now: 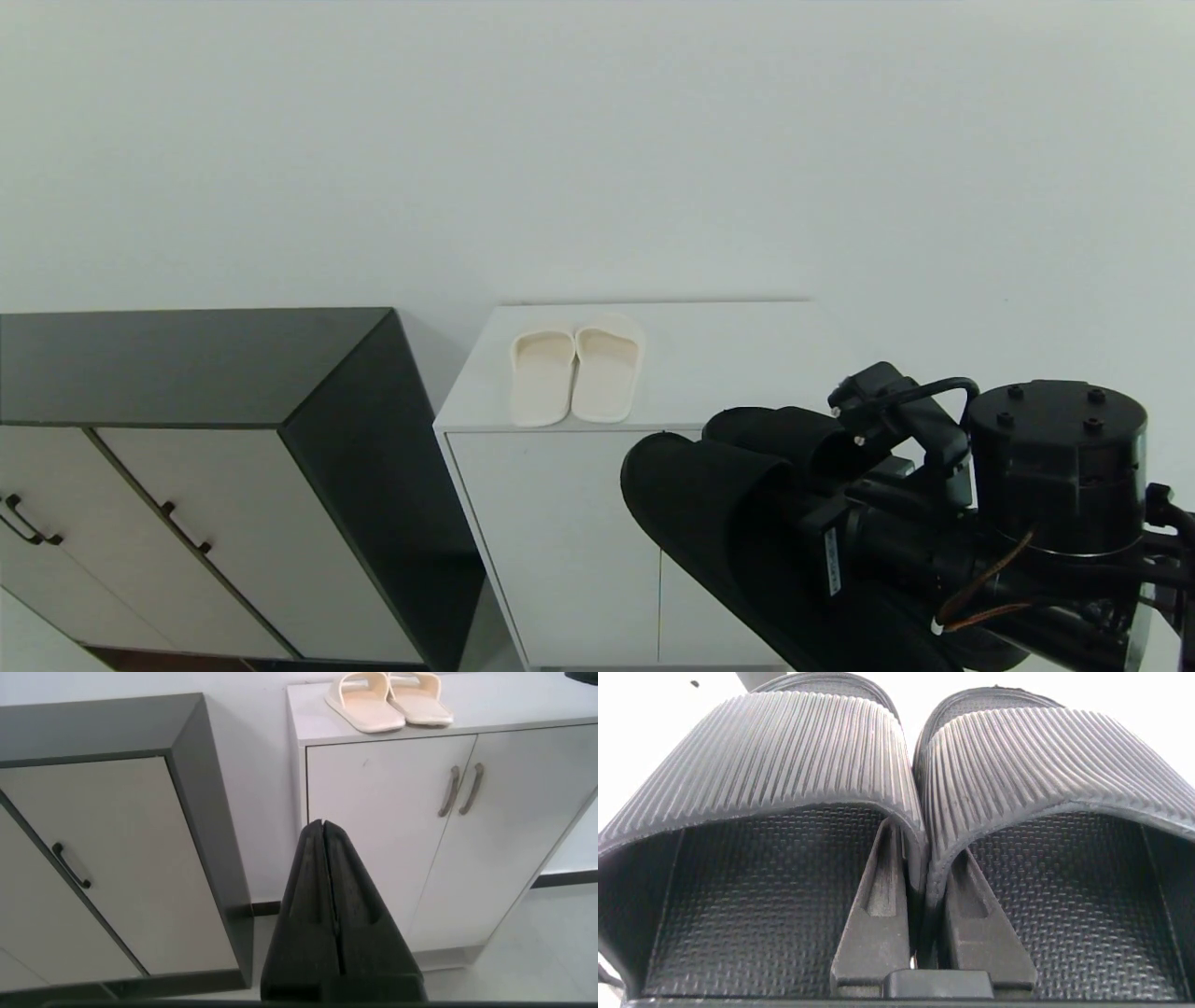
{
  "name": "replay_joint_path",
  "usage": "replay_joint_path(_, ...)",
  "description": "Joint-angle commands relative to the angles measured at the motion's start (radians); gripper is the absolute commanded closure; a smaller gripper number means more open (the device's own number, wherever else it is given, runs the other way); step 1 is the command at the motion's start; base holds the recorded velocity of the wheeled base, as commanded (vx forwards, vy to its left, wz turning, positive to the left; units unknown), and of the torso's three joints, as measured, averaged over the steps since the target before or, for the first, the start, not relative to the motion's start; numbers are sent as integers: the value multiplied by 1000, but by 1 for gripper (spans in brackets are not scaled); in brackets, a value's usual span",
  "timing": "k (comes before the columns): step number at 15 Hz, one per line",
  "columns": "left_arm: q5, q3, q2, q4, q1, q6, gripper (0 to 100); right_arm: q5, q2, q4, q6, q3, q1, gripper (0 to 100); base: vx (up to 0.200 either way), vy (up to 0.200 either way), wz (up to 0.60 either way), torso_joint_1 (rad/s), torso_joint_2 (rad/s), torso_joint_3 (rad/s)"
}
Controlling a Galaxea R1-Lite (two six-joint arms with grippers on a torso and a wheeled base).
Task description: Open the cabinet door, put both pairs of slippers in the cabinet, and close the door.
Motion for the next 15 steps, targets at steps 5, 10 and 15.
replay_joint_path(5,2,0,2,-2,0,-22,100,0,4,-1,-1,3,1,100,0,0,0,-111,265,144)
replay_joint_path(10,0,0,2,0,0,-32,100,0,0,1,-1,5,2,100,0,0,0,-174,408,224)
replay_joint_path(15,3,0,2,-2,0,-31,0,2,4,-1,-1,16,2,100,0,0,0,-229,549,316)
